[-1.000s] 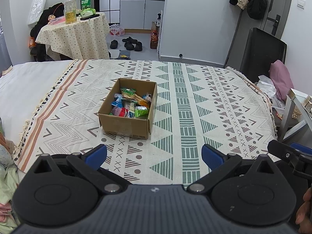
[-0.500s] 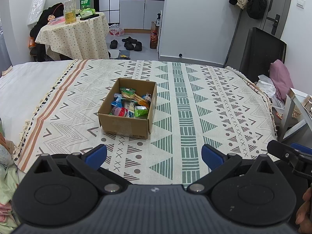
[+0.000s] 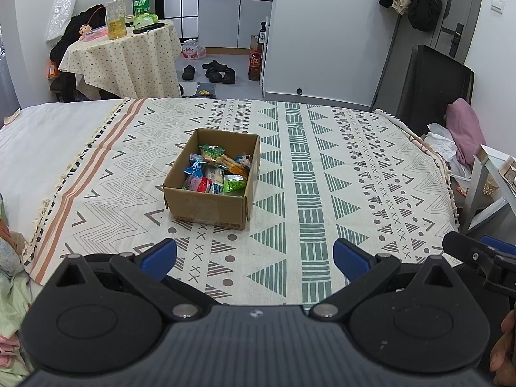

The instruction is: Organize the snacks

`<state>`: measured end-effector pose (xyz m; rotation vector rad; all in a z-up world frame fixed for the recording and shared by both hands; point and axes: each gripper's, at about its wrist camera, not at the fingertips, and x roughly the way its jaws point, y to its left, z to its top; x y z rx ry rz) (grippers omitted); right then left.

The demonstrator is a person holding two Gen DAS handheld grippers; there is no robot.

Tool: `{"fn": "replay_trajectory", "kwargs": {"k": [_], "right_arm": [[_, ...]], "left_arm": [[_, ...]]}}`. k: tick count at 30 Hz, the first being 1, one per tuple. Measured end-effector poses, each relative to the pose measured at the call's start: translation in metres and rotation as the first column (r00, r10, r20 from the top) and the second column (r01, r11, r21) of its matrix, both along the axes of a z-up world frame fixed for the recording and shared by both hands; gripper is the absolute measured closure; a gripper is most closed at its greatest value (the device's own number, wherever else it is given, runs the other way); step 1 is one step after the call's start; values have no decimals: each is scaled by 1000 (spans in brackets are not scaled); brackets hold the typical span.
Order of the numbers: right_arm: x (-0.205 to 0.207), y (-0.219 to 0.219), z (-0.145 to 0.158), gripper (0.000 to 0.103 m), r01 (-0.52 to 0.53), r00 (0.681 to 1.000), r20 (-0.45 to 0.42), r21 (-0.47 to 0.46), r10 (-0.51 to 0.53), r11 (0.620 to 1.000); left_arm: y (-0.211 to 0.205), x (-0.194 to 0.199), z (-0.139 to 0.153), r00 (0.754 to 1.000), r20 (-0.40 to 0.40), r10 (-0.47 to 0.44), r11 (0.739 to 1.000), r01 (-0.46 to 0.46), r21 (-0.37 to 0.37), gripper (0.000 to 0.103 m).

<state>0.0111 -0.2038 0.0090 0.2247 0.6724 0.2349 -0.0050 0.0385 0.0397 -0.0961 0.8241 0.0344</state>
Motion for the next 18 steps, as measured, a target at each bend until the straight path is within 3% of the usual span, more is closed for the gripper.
{"fn": "replay_trajectory", "kwargs": {"k": [18], "right_arm": [[0,0,-3,0,1,1000,-5,1,-1,1000]], "left_arm": [[1,-2,-3,1000,-4,-3,1000,3,5,0]]}}
